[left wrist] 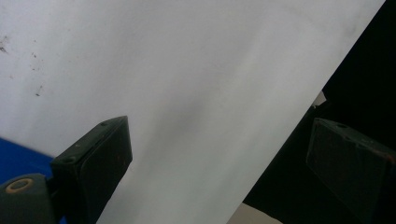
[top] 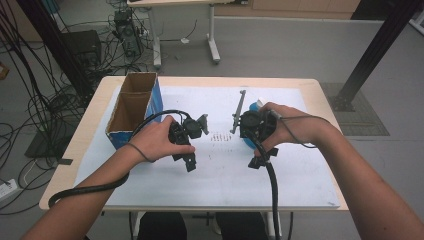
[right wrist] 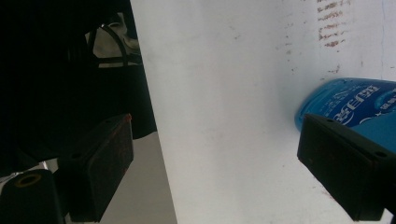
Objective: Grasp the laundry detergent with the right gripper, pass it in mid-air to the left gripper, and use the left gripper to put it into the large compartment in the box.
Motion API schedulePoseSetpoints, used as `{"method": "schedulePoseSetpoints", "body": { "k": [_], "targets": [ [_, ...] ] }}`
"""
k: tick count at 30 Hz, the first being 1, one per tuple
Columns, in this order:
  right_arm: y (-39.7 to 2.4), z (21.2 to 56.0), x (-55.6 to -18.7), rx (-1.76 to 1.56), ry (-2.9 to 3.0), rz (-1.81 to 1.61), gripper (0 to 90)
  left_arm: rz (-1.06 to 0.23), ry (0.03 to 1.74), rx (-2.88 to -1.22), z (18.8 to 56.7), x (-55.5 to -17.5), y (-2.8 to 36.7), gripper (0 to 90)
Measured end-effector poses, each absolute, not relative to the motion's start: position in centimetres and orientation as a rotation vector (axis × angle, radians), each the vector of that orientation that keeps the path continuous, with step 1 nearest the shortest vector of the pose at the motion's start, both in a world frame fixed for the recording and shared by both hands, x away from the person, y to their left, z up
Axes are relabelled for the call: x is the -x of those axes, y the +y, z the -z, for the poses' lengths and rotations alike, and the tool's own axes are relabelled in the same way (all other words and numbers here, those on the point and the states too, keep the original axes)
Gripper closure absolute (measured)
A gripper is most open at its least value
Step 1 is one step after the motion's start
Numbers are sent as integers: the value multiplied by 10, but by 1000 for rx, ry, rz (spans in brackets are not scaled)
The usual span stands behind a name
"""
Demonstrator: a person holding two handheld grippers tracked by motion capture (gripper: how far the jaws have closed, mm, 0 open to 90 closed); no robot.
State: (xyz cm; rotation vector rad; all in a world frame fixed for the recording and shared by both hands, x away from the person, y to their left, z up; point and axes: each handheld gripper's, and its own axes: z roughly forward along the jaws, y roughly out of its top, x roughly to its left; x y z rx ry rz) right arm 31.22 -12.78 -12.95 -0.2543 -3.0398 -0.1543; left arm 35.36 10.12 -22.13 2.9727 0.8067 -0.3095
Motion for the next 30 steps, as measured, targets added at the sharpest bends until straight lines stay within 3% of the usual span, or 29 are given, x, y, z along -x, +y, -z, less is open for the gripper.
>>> {"method": "schedulePoseSetpoints", "body": {
  "k": [18, 30],
  "targets": [
    [-145, 136, -310, 258, -3044, 278, 106, 310, 786, -2973, 221, -356, 101, 72],
    [-197, 150, -299, 292, -3012, 647, 106, 323, 805, -2968, 226, -356, 103, 72]
  ]
}}
